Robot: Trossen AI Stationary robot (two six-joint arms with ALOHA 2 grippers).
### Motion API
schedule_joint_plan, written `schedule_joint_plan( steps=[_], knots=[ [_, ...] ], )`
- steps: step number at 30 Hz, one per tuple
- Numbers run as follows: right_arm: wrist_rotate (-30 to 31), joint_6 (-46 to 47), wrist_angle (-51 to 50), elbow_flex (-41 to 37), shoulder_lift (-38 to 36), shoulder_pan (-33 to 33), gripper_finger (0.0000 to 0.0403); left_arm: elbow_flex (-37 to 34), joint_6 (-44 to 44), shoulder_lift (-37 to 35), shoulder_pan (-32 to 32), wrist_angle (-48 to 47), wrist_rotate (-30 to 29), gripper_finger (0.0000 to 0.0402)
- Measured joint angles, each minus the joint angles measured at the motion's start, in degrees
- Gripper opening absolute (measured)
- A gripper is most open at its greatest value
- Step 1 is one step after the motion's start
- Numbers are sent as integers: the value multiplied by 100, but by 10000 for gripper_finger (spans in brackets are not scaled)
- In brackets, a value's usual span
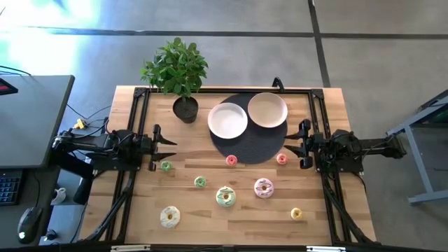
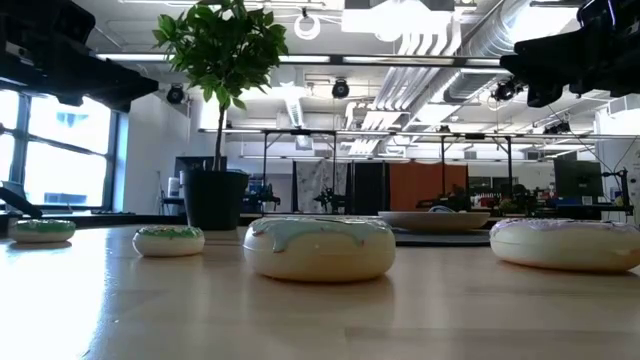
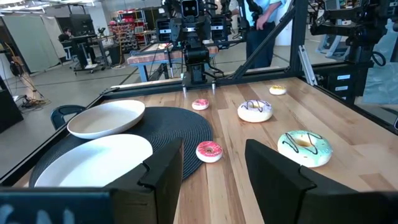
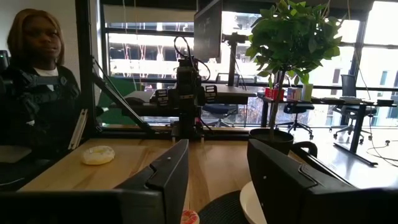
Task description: Pick & Place donuts
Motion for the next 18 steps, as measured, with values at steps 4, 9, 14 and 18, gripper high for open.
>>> schedule_joint_plan(
  steps=[4,9,14,18],
  knots=[
    [0,-1,0,1,0,-1,156,0,0,0,0,0,3,170],
    [0,1,0,1,0,-1,160,0,0,0,0,-1,24,170],
    [0,0,0,0,0,0,162,0,0,0,0,-2,22,170],
    [0,0,1,0,0,0,159,0,0,0,-1,-1,20,170]
  ],
)
